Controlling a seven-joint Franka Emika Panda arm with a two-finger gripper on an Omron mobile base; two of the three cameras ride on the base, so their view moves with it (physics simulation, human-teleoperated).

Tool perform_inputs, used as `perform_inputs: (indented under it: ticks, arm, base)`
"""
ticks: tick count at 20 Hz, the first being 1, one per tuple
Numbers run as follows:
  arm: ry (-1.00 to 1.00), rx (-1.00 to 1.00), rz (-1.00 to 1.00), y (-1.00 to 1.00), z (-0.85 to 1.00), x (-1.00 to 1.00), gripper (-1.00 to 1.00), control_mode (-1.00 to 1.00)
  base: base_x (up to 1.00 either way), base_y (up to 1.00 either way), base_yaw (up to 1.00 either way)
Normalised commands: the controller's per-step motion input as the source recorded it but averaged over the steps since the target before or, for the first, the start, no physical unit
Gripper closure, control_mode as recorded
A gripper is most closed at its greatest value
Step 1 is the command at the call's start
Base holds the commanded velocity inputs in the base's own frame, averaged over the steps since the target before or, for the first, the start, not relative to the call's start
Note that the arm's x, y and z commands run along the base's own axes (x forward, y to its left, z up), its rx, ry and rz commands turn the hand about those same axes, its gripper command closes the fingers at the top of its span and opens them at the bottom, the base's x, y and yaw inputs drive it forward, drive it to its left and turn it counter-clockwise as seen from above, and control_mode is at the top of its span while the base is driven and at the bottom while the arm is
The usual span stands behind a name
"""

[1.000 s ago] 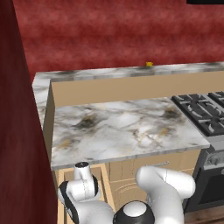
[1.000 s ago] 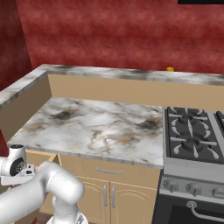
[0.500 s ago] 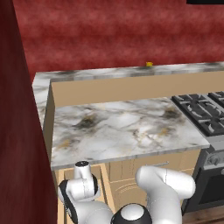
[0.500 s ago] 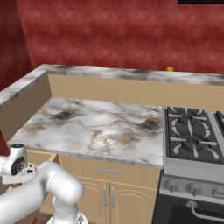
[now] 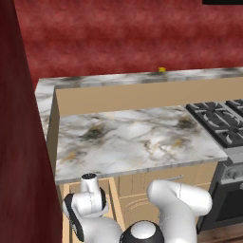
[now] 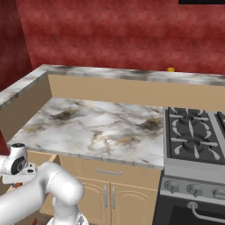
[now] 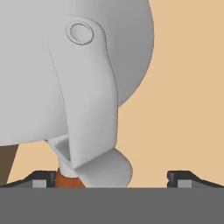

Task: Take the pizza cutter from the drawer on the left and place it on the dining counter for cutting.

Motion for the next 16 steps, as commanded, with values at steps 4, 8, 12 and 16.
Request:
perform_inputs:
  ticks: [4, 8, 12, 16]
  arm:
    - [0.00, 0.00, 0.00, 0.00, 0.00, 0.00, 1.00, -1.00]
    - [0.00, 0.00, 0.00, 0.00, 0.00, 0.00, 1.00, -1.00]
    - [0.00, 0.00, 0.00, 0.00, 0.00, 0.00, 1.00, -1.00]
    - [0.00, 0.00, 0.00, 0.00, 0.00, 0.00, 1.00, -1.00]
  base:
    - [0.00, 0.00, 0.00]
    - [0.00, 0.00, 0.00]
    - [0.00, 0.00, 0.00]
    - [0.00, 0.00, 0.00]
